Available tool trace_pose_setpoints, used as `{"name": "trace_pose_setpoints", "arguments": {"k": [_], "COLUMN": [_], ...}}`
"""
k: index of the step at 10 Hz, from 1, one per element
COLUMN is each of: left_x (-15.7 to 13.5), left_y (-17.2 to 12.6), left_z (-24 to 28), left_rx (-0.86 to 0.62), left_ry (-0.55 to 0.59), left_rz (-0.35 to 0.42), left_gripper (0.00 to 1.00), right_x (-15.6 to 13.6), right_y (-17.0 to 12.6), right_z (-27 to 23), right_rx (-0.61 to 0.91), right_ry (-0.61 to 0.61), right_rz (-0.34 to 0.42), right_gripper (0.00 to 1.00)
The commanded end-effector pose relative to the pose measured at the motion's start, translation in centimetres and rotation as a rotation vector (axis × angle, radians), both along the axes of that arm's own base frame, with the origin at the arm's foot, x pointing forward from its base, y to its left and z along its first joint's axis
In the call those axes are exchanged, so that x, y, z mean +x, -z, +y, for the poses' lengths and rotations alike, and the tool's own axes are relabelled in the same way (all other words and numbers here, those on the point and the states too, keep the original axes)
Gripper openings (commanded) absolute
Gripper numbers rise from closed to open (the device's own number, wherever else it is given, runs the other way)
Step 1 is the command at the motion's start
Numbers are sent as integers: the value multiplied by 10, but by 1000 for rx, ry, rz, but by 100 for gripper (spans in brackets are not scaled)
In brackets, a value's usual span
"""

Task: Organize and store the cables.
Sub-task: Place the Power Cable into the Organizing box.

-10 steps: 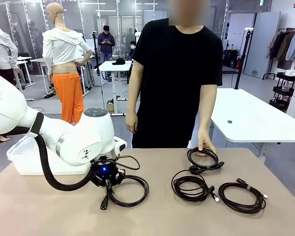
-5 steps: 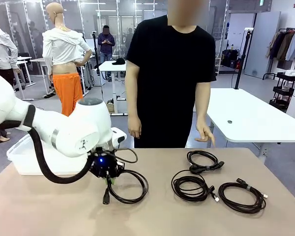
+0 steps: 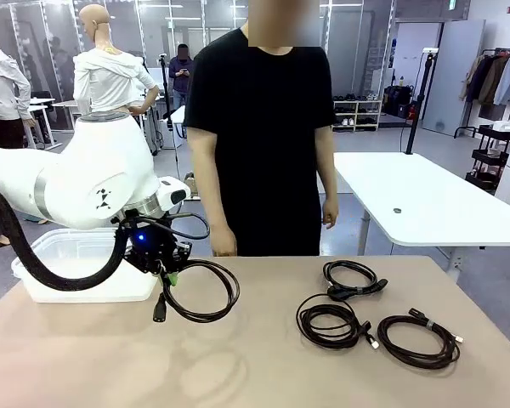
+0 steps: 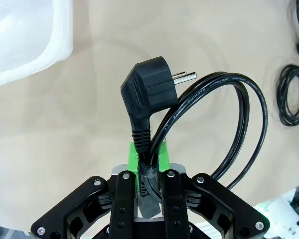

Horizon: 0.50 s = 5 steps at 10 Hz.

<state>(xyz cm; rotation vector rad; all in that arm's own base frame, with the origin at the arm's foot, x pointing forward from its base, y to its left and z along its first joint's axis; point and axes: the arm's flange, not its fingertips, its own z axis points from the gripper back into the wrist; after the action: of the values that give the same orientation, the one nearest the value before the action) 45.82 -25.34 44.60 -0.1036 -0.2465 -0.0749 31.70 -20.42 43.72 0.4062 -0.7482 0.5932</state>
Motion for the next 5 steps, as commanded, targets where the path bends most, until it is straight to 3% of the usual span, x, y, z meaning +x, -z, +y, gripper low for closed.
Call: {"name": "trace_pose_setpoints", "arguments": {"k": [1,5], "left_x": [3,3], "left_y": [2,2], "left_z": [-4,-4], "left_rx": [0,0], "left_ry": [3,3], "left_rz": [1,1], "left_gripper": [0,0], "right_x": [-1,-1], "right_y": [0,0], "right_z": [-1,-1], "right_rx": [1,1], "right_ry": [-6,-6], "right_rz": [-6,-6], "right_gripper": [100,100]}}
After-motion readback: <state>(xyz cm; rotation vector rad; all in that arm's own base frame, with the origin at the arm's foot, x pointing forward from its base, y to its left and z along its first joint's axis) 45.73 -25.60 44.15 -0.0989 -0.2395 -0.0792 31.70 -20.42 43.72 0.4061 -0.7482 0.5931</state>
